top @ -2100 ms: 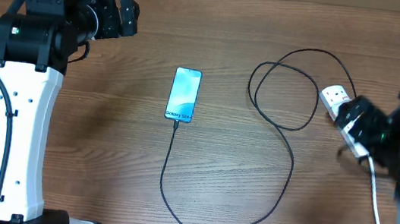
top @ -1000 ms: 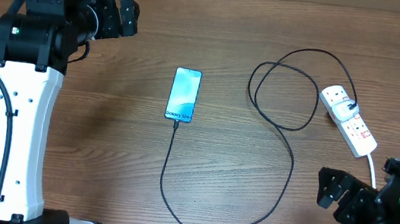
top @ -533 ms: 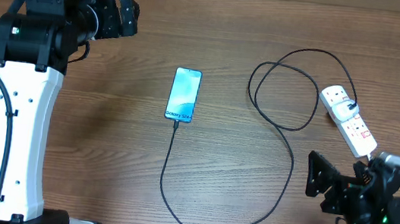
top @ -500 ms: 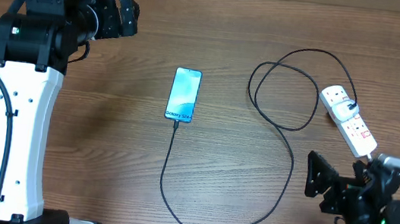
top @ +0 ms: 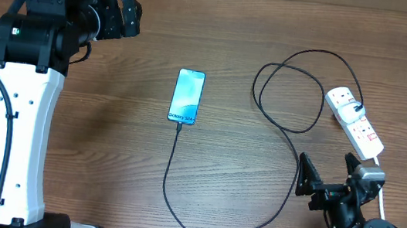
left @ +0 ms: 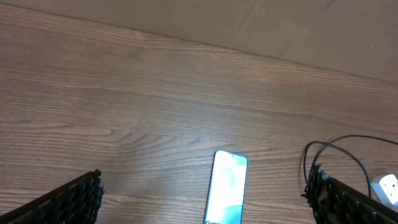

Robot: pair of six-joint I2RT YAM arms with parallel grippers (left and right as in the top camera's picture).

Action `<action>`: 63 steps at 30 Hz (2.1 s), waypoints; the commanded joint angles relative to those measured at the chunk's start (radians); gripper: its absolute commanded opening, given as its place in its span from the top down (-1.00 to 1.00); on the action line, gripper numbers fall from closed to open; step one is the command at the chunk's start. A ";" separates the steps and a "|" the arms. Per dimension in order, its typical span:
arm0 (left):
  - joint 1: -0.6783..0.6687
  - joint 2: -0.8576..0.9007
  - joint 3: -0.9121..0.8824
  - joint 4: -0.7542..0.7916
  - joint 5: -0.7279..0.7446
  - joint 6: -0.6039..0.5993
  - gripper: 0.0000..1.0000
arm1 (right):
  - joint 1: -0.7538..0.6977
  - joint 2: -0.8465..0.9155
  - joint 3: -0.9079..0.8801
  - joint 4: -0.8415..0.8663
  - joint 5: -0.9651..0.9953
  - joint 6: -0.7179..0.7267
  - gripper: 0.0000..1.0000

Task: Plug charger to phone and switch on socket

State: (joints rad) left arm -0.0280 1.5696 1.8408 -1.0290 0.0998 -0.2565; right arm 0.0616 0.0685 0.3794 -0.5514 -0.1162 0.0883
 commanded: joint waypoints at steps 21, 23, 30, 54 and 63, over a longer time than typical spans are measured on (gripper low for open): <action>0.000 0.008 0.000 0.001 -0.006 -0.010 -0.99 | 0.002 -0.066 -0.372 0.600 -0.027 -0.151 -1.00; 0.000 0.008 0.000 0.000 -0.006 -0.010 -1.00 | 0.000 -0.066 -0.372 0.576 -0.016 -0.150 -1.00; 0.000 0.008 0.000 0.000 -0.006 -0.010 -0.99 | -0.001 -0.066 -0.372 0.475 -0.006 -0.149 -1.00; 0.000 0.008 0.000 0.000 -0.006 -0.010 -1.00 | -0.001 -0.066 -0.371 0.475 0.002 -0.142 -1.00; 0.000 0.008 0.000 0.000 -0.006 -0.010 -0.99 | -0.001 -0.066 -0.371 0.475 0.002 -0.142 -1.00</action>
State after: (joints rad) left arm -0.0280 1.5696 1.8408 -1.0294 0.0998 -0.2565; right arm 0.0605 0.0128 0.0185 -0.0792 -0.1192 -0.0528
